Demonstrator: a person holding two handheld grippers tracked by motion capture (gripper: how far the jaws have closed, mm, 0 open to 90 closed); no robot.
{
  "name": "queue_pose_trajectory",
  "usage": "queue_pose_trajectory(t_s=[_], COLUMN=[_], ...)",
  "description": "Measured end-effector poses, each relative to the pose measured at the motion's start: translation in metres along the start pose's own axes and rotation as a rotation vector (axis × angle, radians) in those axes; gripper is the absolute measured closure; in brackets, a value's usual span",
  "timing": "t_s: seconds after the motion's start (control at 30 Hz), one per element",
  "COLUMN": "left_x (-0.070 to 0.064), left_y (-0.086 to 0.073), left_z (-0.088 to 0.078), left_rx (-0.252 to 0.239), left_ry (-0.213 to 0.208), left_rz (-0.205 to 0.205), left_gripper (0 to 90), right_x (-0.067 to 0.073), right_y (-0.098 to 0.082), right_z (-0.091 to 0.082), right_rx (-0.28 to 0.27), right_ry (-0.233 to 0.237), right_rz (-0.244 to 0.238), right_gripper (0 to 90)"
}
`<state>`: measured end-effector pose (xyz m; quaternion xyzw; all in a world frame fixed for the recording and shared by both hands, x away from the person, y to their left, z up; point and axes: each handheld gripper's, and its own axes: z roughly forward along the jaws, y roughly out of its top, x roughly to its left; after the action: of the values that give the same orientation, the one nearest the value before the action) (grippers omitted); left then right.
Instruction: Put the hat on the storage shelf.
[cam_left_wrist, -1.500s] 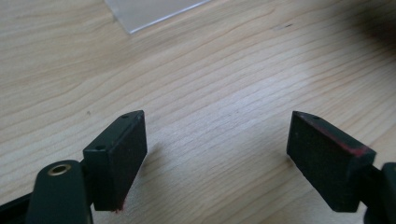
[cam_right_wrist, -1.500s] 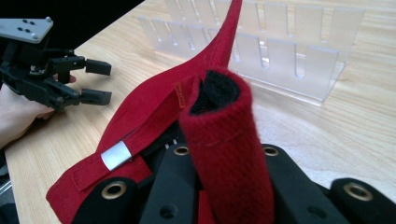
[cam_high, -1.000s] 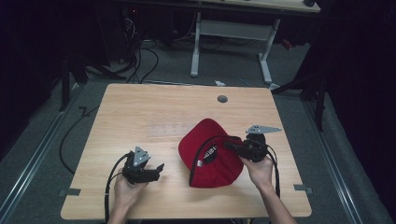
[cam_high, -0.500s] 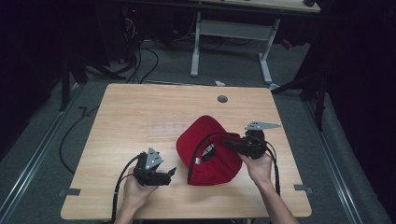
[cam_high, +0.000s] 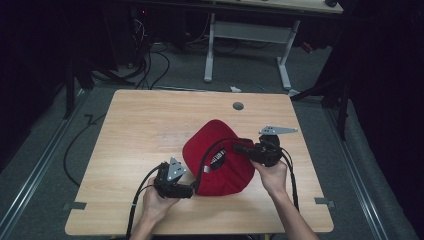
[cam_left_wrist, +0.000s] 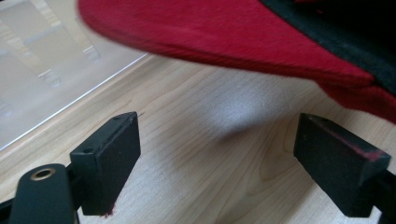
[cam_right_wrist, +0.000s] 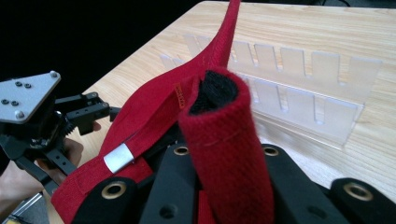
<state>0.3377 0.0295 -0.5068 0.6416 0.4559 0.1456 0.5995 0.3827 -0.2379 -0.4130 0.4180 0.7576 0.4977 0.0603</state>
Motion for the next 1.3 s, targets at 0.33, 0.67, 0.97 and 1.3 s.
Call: queue_pose_trajectory(t_s=[0.33,0.67,0.97,1.3], left_x=[-0.001,-0.002,-0.007,-0.008], left_y=[0.004,0.004,0.006,0.003], left_z=[-0.003,-0.004,-0.004,-0.003], left_rx=[-0.048,-0.053,-0.064,-0.053], left_ry=[0.012,0.022,0.016,0.029], left_rz=[0.011,0.053,0.115,0.159], left_gripper=[14.5,14.2,14.1,19.4], right_x=[0.0,0.002,0.006,0.006], right_y=[-0.002,-0.003,-0.001,-0.002], right_z=[0.008,0.012,0.016,0.017], right_rx=[0.045,0.094,0.142,0.157], right_ry=[-0.034,-0.07,-0.061,-0.022], right_rz=[0.008,0.004,-0.005,0.016], right_gripper=[84.4,84.4,84.3,84.2])
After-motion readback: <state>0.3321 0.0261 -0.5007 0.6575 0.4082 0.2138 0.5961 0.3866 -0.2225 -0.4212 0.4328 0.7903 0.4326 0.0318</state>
